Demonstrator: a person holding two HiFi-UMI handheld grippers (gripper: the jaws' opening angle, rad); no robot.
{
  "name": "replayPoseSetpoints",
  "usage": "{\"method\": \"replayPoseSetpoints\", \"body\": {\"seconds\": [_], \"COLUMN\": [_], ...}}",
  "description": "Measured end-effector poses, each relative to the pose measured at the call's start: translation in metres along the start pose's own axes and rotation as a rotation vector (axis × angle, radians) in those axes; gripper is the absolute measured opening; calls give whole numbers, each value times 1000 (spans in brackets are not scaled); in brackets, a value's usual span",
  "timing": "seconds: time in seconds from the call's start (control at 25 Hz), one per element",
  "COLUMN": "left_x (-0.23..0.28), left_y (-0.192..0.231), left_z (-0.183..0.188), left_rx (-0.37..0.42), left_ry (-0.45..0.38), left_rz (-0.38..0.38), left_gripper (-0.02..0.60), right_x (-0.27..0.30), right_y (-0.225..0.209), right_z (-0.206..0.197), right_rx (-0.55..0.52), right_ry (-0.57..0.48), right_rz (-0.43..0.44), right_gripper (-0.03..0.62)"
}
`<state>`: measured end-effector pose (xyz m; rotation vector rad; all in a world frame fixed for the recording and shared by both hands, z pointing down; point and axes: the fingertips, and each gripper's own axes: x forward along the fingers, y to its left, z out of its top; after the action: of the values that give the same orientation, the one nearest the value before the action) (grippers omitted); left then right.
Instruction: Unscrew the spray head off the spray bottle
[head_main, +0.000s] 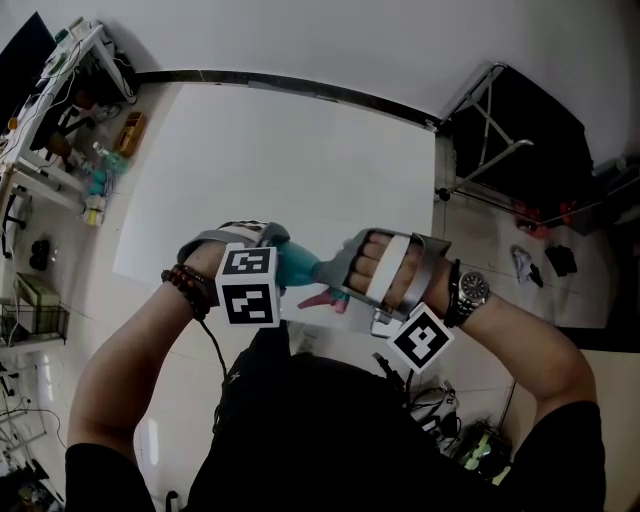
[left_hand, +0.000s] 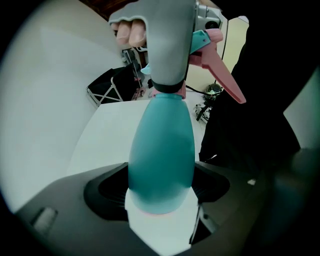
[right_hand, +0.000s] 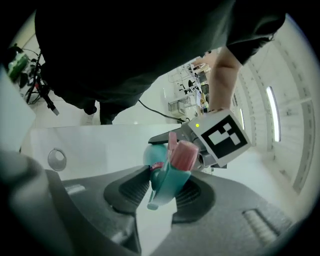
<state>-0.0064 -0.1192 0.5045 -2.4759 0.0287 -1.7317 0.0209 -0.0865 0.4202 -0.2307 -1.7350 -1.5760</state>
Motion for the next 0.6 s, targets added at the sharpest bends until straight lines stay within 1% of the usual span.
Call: {"method": "replayPoseSetpoints", "body": {"seconds": [0.12, 0.2, 0.32, 0.44, 0.52, 0.6], "left_x": [-1, -1, -2, -3, -4, -5], "left_y": [5, 9, 17, 26, 32, 37], "left_z": [-2, -3, -7, -12, -17, -20], "left_rx": [-22, -40, -70, -85, -84, -82], "left_ry": [-2, -8, -15, -12, 2, 18], "left_rz": [27, 50, 95, 147, 185, 221], "left_gripper": [397, 397, 397, 397, 397, 397], "right_x": [2, 2, -2, -8, -12, -17], "right_y": [-3, -2, -2, -4, -1, 3], "right_z": [-7, -15, -24, -32, -33, -32], "right_rx": [87, 163, 311, 521, 680, 863], "right_ry": [26, 49, 51, 34, 3, -55], "right_rz": [-12, 6, 32, 80, 145, 223], "right_gripper": [125, 254, 299, 322, 334, 343]}}
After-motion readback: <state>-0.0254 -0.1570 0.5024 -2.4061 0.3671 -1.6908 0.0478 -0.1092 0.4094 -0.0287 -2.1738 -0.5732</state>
